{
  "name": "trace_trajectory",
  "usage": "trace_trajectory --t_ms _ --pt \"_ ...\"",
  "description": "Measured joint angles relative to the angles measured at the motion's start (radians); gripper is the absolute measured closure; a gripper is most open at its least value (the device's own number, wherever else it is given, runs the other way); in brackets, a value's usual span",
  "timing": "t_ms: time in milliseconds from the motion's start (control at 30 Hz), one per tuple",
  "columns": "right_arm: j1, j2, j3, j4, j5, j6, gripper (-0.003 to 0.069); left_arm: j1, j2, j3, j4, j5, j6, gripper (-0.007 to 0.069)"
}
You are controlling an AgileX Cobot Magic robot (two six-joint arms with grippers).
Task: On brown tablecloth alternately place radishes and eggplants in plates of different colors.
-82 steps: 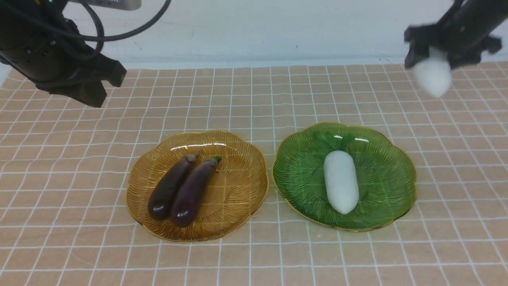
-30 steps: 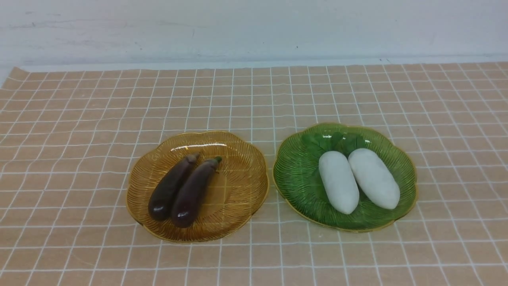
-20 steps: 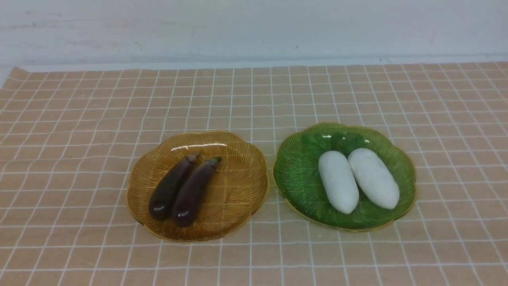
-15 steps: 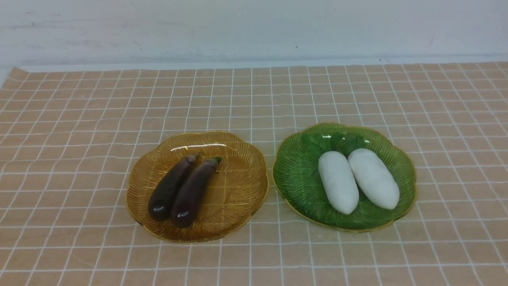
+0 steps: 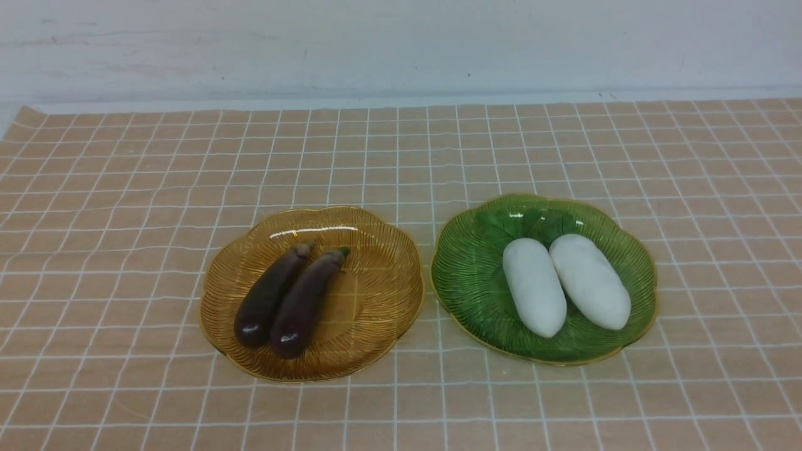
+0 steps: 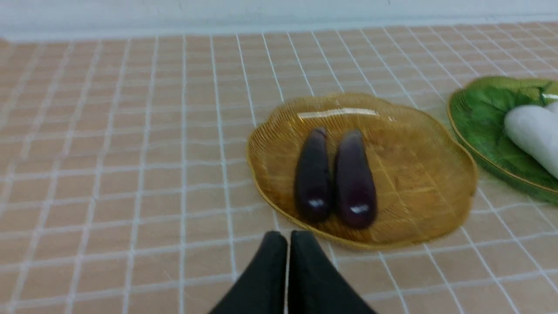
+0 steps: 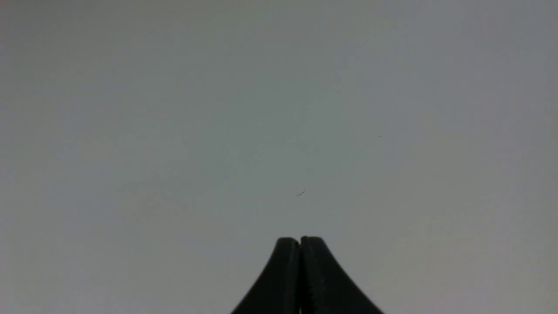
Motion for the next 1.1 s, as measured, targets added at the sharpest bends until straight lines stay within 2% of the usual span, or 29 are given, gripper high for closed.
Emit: trace_trajectory --t_ms 133,367,1100 --pt "0.000 0.000 0.000 0.000 0.000 0.000 0.0674 0.025 -0.043 0.090 0.048 -0.090 0.021 0.0628" --pt "0.000 0.000 0.000 0.000 0.000 0.000 0.0674 0.135 -0.116 0.351 0.055 -0.265 0.025 0.0628" --pt "0.000 0.000 0.000 0.000 0.000 -0.001 0.0674 0.156 -0.117 0.385 0.028 -0.233 0.027 0.0628"
